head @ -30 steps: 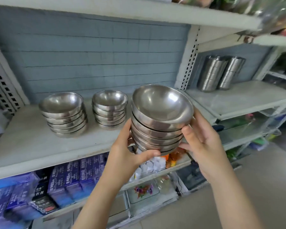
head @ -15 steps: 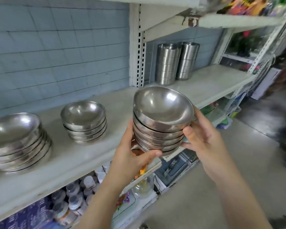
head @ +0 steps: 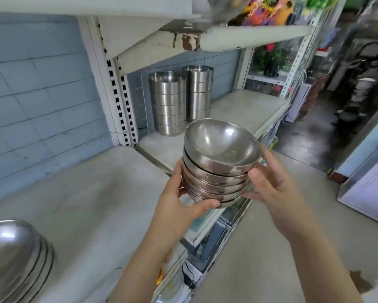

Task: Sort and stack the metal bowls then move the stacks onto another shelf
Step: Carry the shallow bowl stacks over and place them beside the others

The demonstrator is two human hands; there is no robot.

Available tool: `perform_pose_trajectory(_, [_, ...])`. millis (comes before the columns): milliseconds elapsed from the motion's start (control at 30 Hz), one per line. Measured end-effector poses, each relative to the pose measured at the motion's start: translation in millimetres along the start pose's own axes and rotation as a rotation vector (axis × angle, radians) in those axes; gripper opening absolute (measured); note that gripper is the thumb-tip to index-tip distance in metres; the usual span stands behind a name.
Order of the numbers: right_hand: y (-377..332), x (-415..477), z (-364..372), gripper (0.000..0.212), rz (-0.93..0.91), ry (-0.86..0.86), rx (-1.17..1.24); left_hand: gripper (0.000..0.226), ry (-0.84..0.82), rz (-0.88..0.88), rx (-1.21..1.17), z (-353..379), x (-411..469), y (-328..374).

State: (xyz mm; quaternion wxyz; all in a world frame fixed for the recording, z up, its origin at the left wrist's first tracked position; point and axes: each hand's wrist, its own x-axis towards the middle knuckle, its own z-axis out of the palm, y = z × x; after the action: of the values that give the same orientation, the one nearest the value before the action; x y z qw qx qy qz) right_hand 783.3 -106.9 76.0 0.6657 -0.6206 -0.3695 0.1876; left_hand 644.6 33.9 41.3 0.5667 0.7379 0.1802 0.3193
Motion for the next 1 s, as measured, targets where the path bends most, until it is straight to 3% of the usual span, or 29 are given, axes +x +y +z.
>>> perform_pose_trajectory(167, [17,46,-32,0.078,0.022,-0.014,-0.004,0.090,-0.009,-0.003,-0.019,30,50,-12])
perform_pose_trajectory(300, [32,97,-71,0.062,0.012,-0.027,0.020,0.089,0.027,-0.001,-0.011,69,97,-21])
perform_pose_trajectory(500, [59,183,-158,0.078,0.063,-0.131,0.003,0.095,0.124,-0.048,0.000,152,175,-33])
perform_pose_trajectory(700, [79,262,-229,0.060,0.070,-0.226,0.036,0.095,0.212,-0.084,0.032,225,243,-45])
perform_pose_trajectory(1000, [121,366,-254,0.062,0.118,-0.372,0.064,0.084,0.346,-0.153,0.129,250,323,-74])
